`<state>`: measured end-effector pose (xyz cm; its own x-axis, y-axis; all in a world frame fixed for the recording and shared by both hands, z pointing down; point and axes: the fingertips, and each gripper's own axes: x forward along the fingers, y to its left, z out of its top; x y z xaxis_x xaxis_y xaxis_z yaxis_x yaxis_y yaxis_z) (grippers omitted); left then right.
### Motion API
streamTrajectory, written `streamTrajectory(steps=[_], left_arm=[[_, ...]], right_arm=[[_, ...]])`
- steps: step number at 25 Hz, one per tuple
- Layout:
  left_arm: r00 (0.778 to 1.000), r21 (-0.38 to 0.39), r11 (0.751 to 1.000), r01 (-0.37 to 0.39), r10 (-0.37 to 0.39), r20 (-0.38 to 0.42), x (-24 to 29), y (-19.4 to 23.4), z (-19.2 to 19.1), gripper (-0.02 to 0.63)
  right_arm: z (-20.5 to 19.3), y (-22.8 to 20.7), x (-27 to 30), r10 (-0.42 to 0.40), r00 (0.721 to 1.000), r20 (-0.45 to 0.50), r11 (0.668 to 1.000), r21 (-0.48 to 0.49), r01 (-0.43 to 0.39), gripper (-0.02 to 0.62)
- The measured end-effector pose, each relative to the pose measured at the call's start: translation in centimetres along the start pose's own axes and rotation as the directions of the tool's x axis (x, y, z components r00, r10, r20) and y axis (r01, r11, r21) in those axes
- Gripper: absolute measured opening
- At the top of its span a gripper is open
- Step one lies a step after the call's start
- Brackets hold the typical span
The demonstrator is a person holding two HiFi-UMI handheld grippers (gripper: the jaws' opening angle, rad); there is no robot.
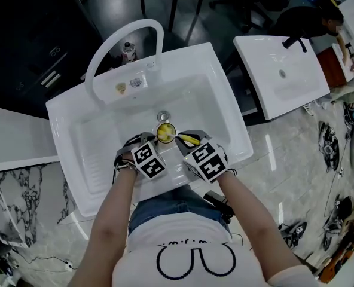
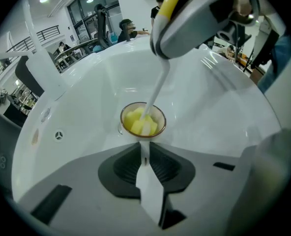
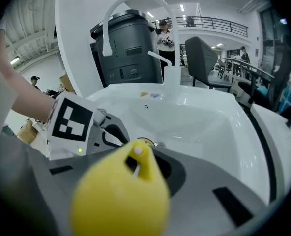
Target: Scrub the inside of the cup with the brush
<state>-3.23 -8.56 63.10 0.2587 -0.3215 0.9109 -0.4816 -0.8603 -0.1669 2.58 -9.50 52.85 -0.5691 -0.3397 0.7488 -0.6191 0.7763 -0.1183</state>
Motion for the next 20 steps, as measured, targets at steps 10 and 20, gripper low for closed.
streamTrajectory(steps=[10, 20], left_arm=[[1.0, 0.003, 1.0, -0.003, 0.003, -0.005, 0.1, -0.2, 0.0, 0.064], [1.0, 0.015, 1.0, -0.002, 0.003, -0.02, 0.1, -0.2, -0.2, 0.065]], right_arm=[[0.4, 0.5, -2.8, 0.021, 0.999, 0.029, 1.0, -0.003, -0.021, 0.041], [0.3, 2.1, -3.7, 0.062, 0.998, 0.019, 0.998, 0.015, -0.062, 0.049]])
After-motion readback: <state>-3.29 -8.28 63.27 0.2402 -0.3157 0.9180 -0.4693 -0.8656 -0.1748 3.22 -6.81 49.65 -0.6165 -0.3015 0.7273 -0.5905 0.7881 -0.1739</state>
